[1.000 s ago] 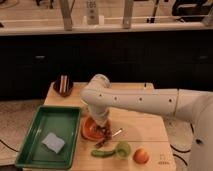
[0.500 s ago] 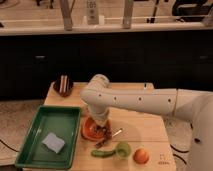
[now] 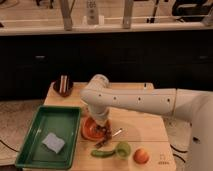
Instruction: Place grapes in red bowl
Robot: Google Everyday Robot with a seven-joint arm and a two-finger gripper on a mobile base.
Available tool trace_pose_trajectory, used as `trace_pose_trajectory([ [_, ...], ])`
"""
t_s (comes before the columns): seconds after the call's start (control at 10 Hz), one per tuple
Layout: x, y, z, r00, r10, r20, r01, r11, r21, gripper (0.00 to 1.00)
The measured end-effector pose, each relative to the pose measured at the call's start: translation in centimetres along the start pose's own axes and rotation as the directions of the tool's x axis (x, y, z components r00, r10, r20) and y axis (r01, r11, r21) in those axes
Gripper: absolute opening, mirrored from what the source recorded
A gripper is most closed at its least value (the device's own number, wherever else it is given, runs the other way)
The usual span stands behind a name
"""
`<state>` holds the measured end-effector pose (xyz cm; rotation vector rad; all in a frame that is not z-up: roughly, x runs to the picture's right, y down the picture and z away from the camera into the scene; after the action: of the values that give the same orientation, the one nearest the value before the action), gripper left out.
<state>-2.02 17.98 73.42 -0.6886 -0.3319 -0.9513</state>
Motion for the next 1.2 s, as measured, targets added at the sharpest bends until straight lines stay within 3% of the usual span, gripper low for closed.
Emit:
trace_pose_trajectory([
  [1.2,0.35,-0.14,0.50,1.000,-0.006,-0.001,0.006,1.000,-0.005,0.01],
])
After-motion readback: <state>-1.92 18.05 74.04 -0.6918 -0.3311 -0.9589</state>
